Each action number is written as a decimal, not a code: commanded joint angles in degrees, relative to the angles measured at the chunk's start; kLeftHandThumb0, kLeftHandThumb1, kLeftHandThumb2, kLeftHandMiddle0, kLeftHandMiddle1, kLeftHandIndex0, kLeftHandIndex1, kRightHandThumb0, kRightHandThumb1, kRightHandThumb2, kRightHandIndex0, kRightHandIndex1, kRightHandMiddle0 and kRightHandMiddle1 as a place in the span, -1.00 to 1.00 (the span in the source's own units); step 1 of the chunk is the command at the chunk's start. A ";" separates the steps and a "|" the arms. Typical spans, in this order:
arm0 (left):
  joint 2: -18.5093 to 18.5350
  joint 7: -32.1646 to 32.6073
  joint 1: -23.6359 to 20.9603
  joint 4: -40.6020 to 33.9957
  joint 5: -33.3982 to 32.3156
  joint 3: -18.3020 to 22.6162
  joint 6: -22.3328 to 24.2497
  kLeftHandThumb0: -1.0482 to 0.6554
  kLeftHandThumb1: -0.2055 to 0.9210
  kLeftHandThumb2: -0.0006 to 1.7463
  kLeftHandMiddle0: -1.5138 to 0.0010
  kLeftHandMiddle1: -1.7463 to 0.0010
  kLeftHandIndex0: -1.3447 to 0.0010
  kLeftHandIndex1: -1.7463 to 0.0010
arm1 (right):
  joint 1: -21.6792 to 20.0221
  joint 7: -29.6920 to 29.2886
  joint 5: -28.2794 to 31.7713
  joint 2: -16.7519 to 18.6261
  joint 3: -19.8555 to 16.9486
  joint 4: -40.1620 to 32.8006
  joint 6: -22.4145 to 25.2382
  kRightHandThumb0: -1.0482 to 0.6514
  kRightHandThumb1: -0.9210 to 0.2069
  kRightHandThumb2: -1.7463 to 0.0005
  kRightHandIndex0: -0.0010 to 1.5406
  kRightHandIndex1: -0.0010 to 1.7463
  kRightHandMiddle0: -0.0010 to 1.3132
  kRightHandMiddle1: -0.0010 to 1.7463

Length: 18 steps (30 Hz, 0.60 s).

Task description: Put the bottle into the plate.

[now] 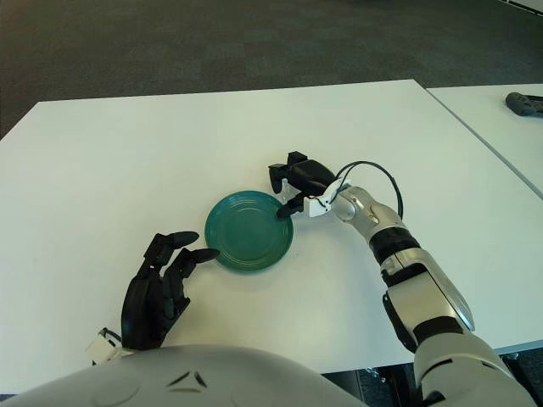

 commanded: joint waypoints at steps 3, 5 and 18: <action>0.22 -0.55 0.99 -0.09 0.38 -0.68 -2.05 -0.78 1.00 -0.24 0.27 -0.09 0.64 -0.32 | -0.80 0.04 0.55 0.72 -0.25 0.25 0.14 -0.76 -1.00 0.76 0.08 1.00 -0.13 1.00; 0.46 -0.75 1.05 -0.08 0.07 -0.49 -2.23 -0.77 1.00 -0.24 0.27 -0.09 0.64 -0.32 | -0.72 0.07 0.57 0.88 -0.24 0.10 0.31 -0.76 -1.00 0.76 0.08 1.00 -0.13 1.00; 1.70 -1.89 1.65 -0.48 -1.57 0.45 -2.25 -0.77 1.00 -0.23 0.26 -0.06 0.66 -0.32 | -0.10 -0.72 0.12 1.40 -0.44 -1.12 0.87 -0.79 -1.00 0.67 0.23 1.00 0.09 1.00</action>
